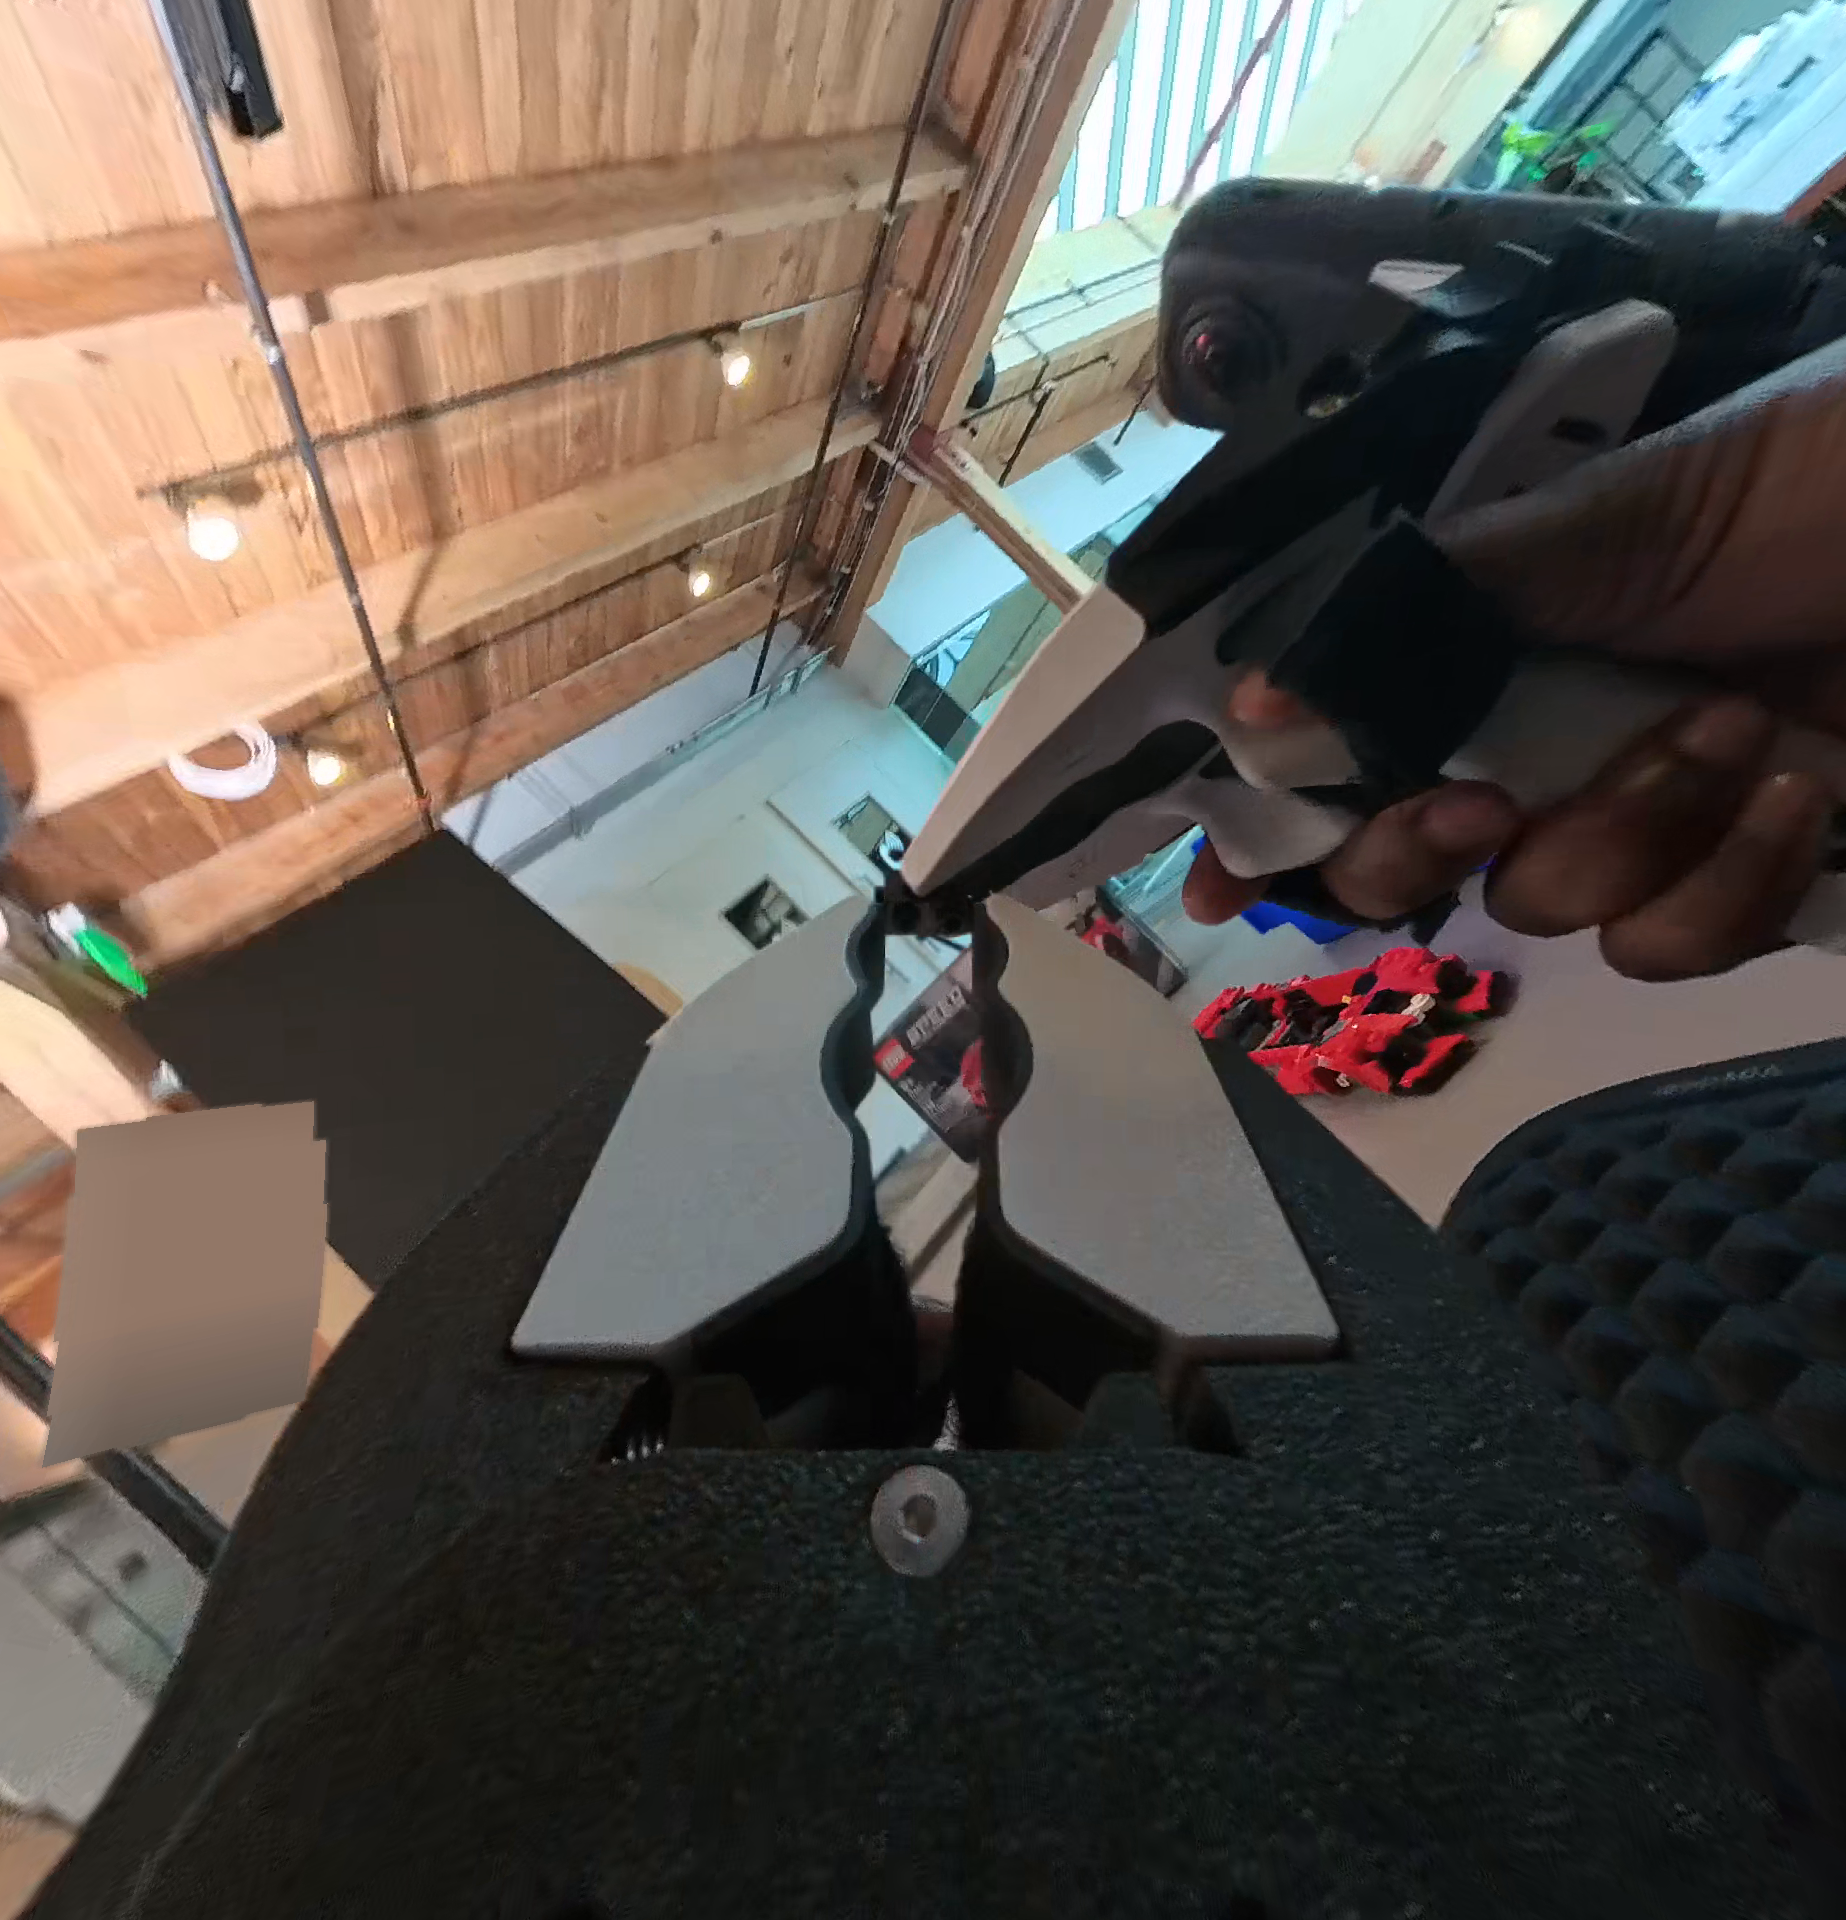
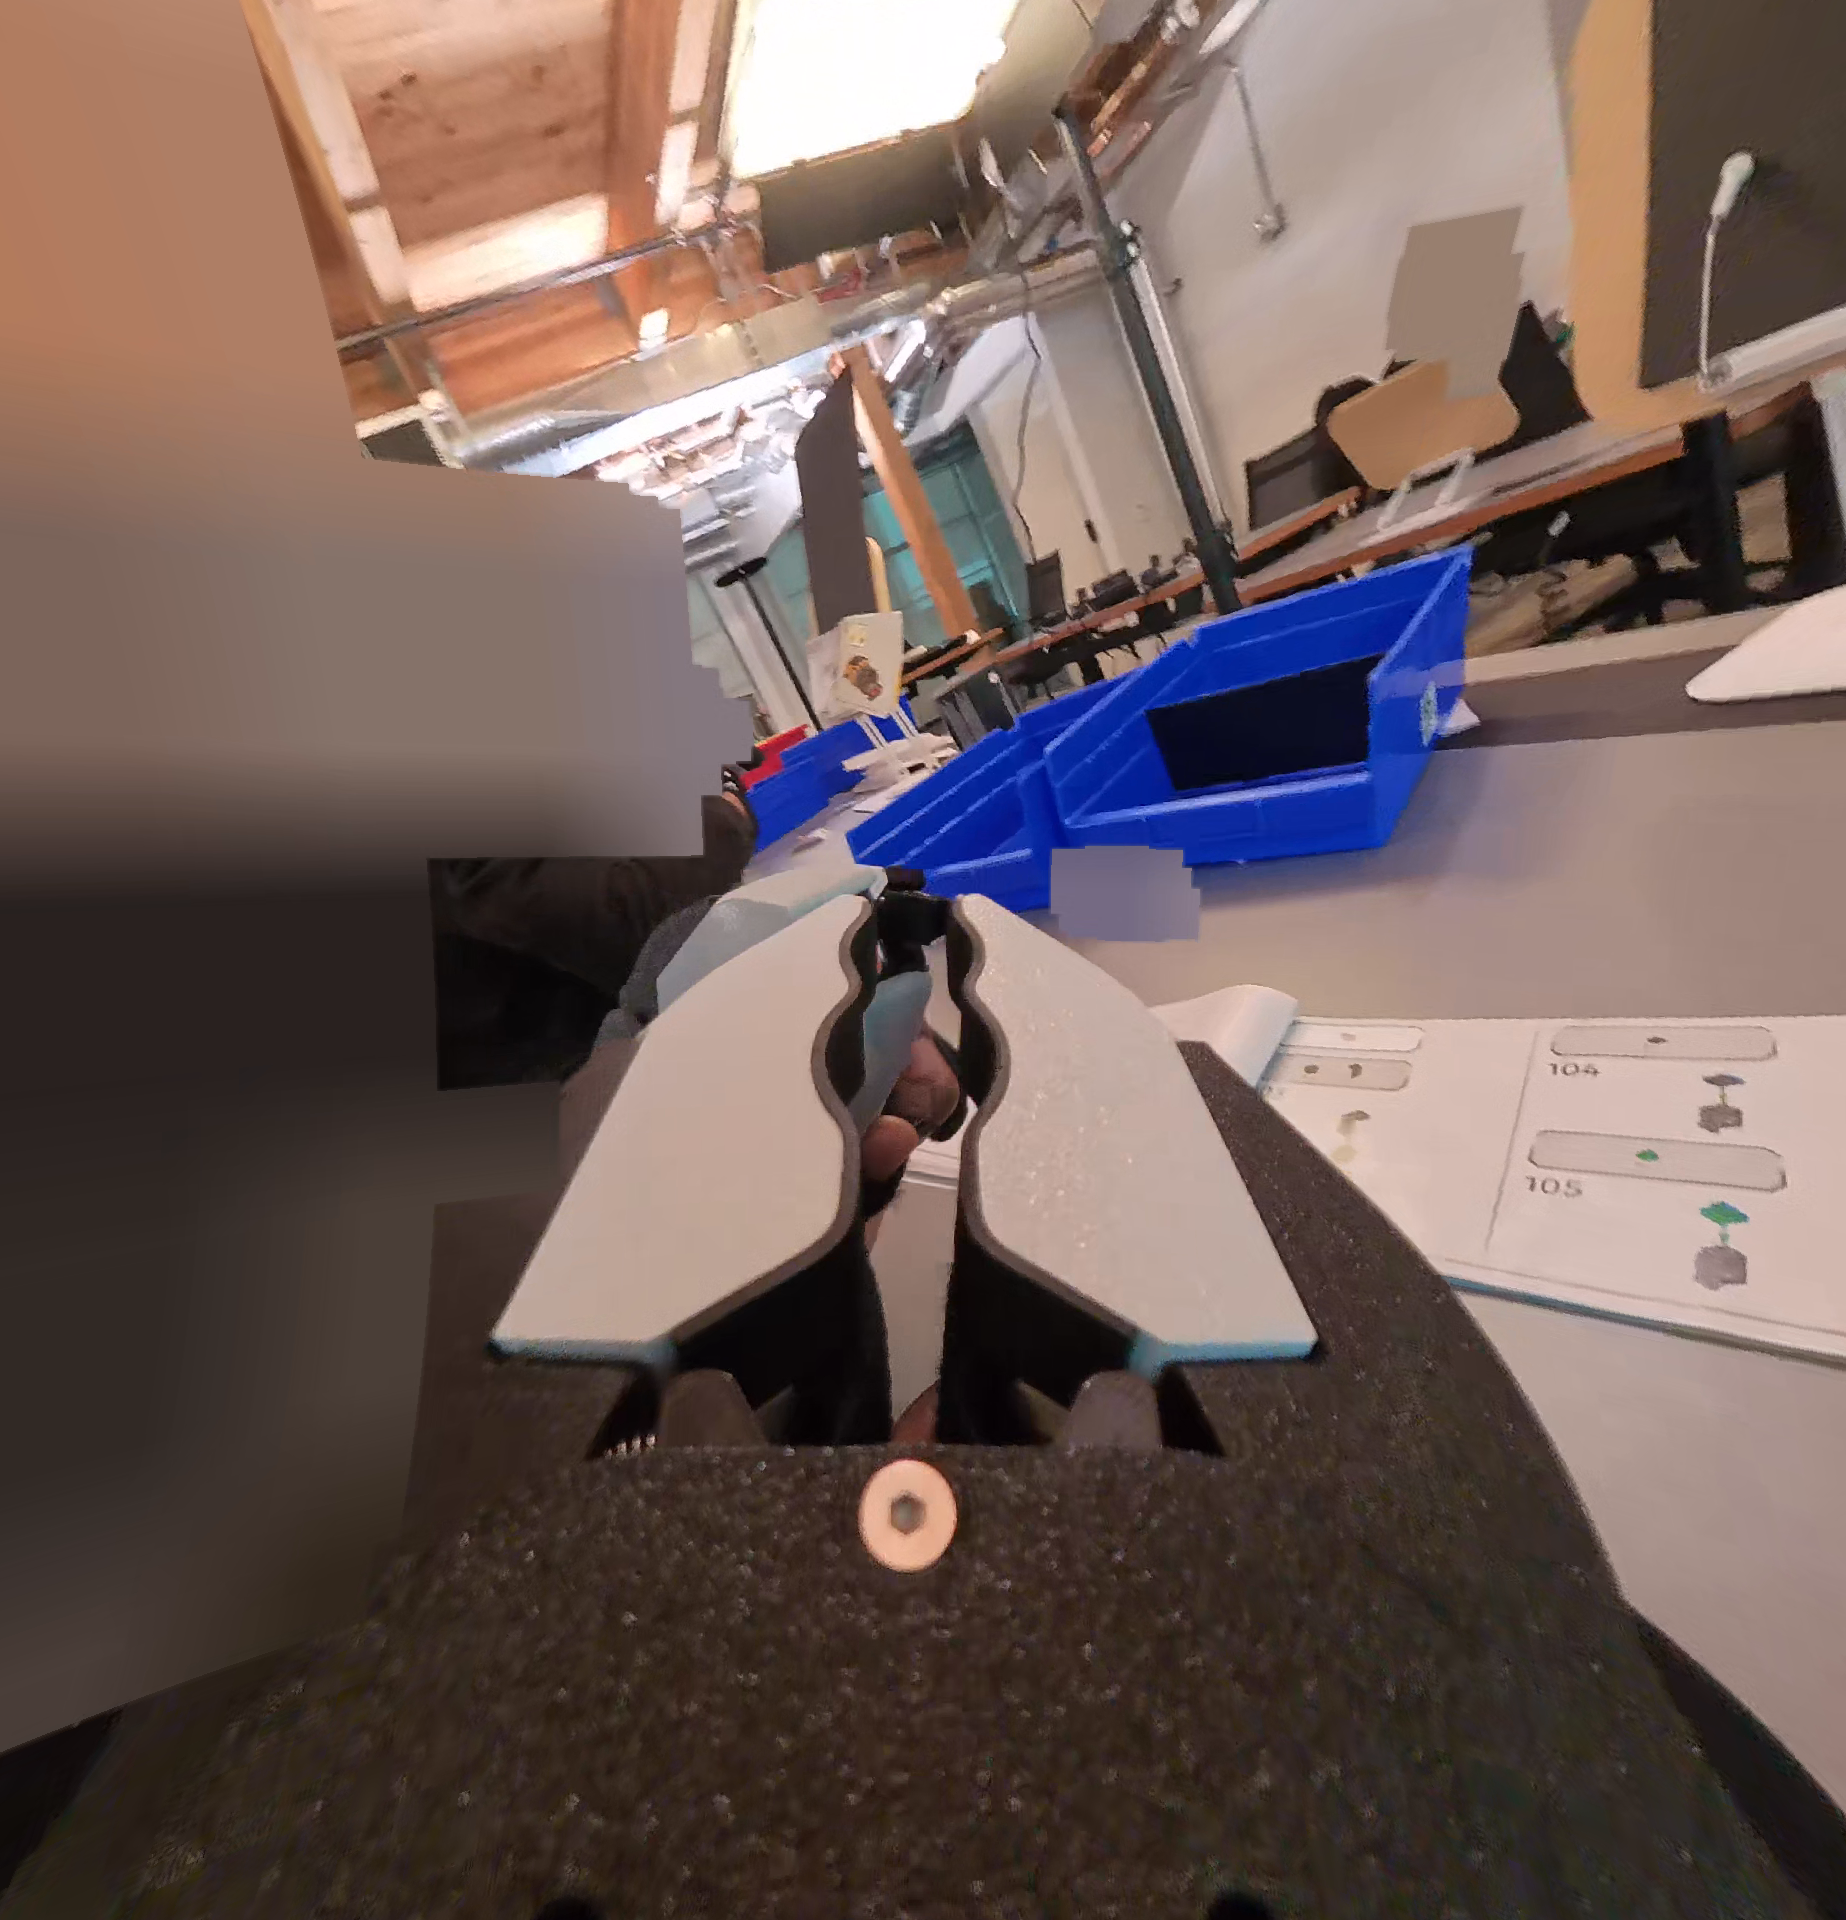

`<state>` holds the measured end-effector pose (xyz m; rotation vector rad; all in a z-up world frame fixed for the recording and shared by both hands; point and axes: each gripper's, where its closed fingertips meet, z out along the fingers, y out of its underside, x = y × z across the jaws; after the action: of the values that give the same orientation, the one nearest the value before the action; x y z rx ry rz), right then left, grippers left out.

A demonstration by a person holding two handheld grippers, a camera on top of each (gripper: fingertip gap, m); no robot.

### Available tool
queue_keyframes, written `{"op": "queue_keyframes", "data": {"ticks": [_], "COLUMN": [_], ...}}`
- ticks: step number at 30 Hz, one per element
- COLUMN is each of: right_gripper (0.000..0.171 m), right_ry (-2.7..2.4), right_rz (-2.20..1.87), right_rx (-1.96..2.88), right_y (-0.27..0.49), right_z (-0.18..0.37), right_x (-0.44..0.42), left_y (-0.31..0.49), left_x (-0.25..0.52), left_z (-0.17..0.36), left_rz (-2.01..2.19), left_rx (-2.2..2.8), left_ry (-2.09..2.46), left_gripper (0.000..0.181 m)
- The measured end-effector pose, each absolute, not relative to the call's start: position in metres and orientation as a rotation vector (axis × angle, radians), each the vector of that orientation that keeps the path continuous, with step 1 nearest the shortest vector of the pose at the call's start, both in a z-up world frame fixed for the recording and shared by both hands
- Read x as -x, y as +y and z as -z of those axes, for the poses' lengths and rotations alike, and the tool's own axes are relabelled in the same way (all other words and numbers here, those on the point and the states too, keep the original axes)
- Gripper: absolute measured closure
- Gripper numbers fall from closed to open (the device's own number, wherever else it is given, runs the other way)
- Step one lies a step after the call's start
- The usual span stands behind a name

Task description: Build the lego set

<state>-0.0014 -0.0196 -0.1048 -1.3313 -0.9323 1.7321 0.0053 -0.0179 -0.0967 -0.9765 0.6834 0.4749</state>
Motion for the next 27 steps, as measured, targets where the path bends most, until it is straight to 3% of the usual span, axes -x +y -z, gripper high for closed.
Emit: {"op": "queue_keyframes", "data": {"ticks": [8,14,21,27], "right_gripper": [0.159,0.158,0.156,0.143], "right_ry": [-1.107,-1.285,-1.392,-1.442], "right_rz": [-1.649,-1.076,-0.747,-0.770], "right_rx": [1.492,1.798,1.792,1.799], "right_y": [-0.040,-0.002,-0.002,-0.010], "right_z": [0.139,0.240,0.262,0.258], "right_x": [0.008,-0.030,-0.039,-0.045], "left_y": [-0.037,-0.047,-0.040,-0.036], "left_x": [0.010,0.027,0.024,0.027], "left_z": [0.129,0.176,0.176,0.184], "left_rz": [-0.251,-0.065,-0.097,-0.088], "left_rx": [1.173,1.468,1.494,1.511], "left_ry": [0.441,0.432,0.502,0.498], "left_gripper": [0.166,0.166,0.166,0.166]}}
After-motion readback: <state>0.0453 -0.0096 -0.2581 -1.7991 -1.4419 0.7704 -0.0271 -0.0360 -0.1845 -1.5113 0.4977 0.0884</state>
